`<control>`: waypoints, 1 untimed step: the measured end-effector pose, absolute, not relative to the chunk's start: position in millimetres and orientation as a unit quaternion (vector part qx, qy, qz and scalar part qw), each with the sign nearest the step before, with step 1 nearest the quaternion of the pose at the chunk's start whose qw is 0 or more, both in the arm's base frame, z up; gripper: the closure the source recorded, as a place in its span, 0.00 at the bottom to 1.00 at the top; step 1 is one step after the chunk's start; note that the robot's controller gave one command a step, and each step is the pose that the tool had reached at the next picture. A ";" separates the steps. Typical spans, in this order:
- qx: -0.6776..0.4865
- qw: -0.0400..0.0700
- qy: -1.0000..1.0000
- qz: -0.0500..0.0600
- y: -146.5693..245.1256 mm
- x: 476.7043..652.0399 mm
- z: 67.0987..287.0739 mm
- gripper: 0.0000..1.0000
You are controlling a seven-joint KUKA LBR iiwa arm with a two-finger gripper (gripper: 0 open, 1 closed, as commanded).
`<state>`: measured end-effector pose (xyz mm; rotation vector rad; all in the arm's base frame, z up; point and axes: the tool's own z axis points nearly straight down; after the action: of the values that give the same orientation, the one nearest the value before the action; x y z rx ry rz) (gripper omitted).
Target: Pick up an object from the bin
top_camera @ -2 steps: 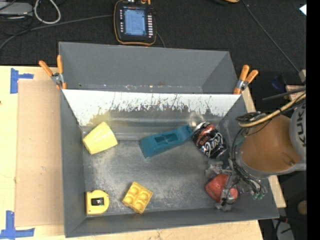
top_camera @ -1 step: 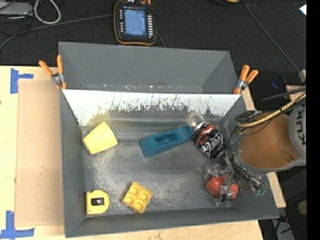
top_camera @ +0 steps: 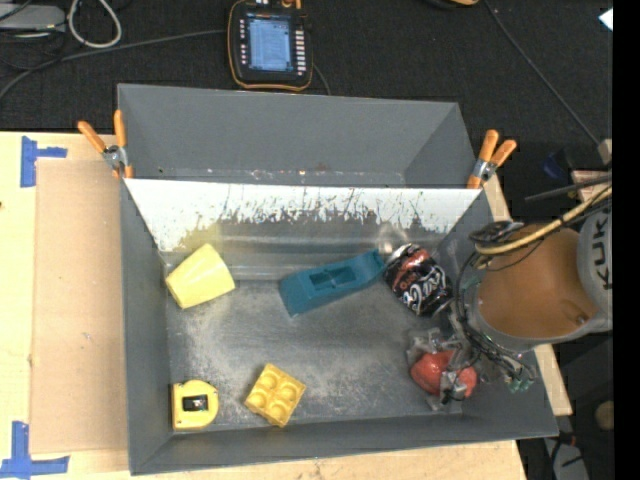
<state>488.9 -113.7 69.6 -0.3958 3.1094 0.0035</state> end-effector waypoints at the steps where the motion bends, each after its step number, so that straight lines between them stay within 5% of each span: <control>1: -0.127 0.003 0.992 0.001 -113.1 488.8 79.3 1.00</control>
Offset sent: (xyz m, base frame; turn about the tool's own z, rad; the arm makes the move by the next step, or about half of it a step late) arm -0.0007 0.0004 0.0155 -0.0005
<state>488.8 -113.1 79.3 -0.3974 3.1096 0.0040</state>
